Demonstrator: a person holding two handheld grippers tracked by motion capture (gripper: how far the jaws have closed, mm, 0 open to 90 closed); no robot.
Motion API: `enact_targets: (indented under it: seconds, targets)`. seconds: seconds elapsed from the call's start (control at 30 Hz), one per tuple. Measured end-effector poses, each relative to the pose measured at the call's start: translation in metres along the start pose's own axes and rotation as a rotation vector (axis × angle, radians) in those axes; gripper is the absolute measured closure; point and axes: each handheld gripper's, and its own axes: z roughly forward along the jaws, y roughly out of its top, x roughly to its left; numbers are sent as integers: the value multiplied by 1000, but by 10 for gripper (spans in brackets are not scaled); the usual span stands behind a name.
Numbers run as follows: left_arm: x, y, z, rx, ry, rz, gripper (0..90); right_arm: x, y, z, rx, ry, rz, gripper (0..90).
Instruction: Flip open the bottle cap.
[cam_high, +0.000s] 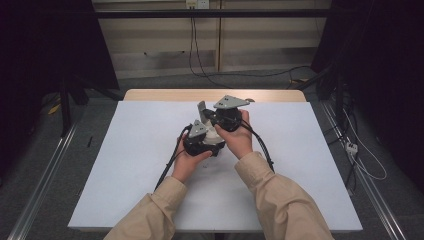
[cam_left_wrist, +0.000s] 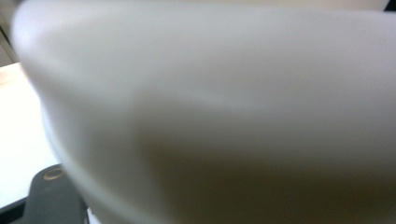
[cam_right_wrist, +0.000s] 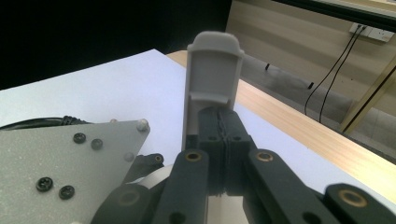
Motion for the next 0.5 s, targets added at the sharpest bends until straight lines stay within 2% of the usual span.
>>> enact_targets:
  seconds: [0.23,0.33,0.37,0.4,0.47,0.5]
  targets:
    - [0,0,0,0,0,-1,183,0,0,3,4,3,-4,891]
    - [-1,0,0,0,-8,-16,183,0,0,4,3,6,-4,892]
    - [-2,-1,1,4,-23,-28,183,0,0,4,3,6,-4,892]
    - [0,0,0,-4,1,-6,183,0,0,4,3,7,-2,892]
    - [-1,0,1,3,-15,-23,183,0,-1,5,4,9,-4,892]
    - [-1,0,1,0,-10,-18,183,0,-1,6,3,11,1,892]
